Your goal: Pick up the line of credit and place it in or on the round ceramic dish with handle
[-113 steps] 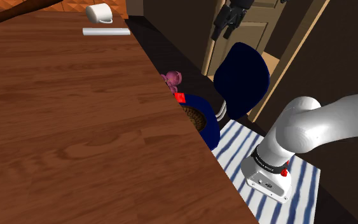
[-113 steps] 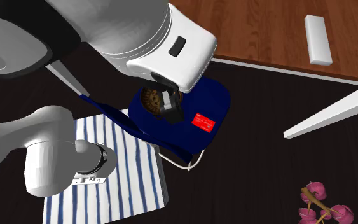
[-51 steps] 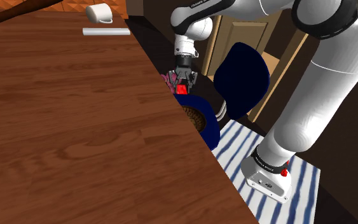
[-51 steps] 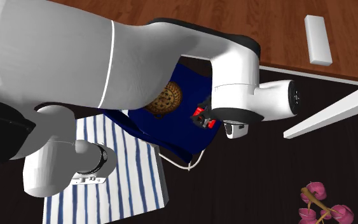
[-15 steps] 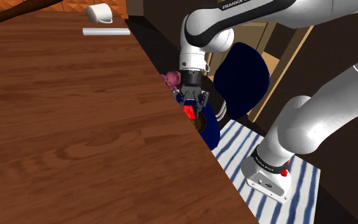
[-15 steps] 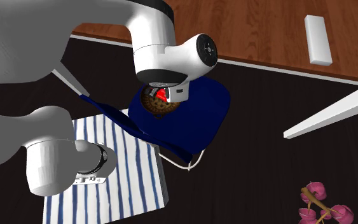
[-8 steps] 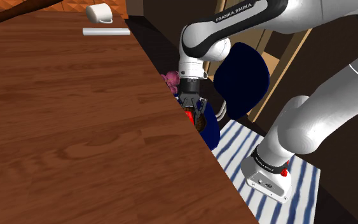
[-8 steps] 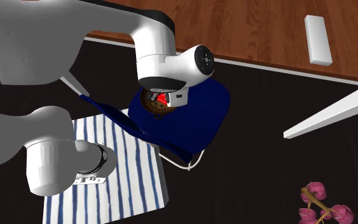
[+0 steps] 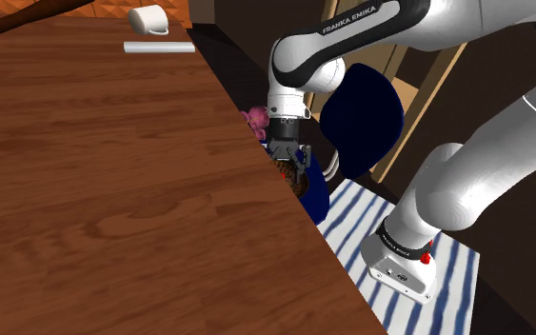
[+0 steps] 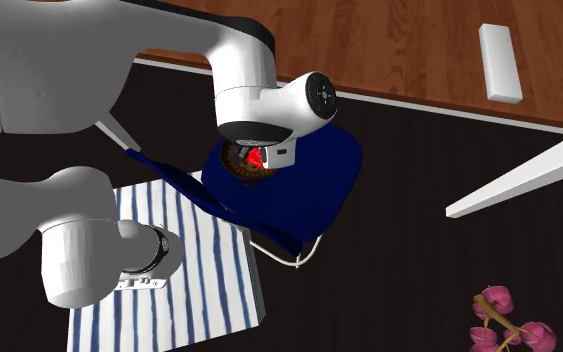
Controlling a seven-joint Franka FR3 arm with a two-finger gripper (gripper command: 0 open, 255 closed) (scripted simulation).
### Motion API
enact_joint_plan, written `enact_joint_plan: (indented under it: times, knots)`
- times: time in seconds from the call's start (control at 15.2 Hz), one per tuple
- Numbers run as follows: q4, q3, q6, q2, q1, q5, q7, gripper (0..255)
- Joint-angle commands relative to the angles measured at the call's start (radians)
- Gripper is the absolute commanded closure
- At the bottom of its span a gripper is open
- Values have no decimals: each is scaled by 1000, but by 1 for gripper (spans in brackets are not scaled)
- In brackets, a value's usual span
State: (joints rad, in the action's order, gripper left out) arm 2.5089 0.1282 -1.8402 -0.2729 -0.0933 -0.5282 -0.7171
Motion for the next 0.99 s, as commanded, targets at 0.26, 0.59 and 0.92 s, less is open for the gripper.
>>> enact_joint_plan:
  times: [0.26, 0.59, 0.92]
  knots:
    - [-27, -10, 32, -3, 8, 14, -4, 0]
    - [-108, -37, 121, -5, 29, 47, -13, 0]
    - [-108, -37, 121, -5, 29, 47, -13, 0]
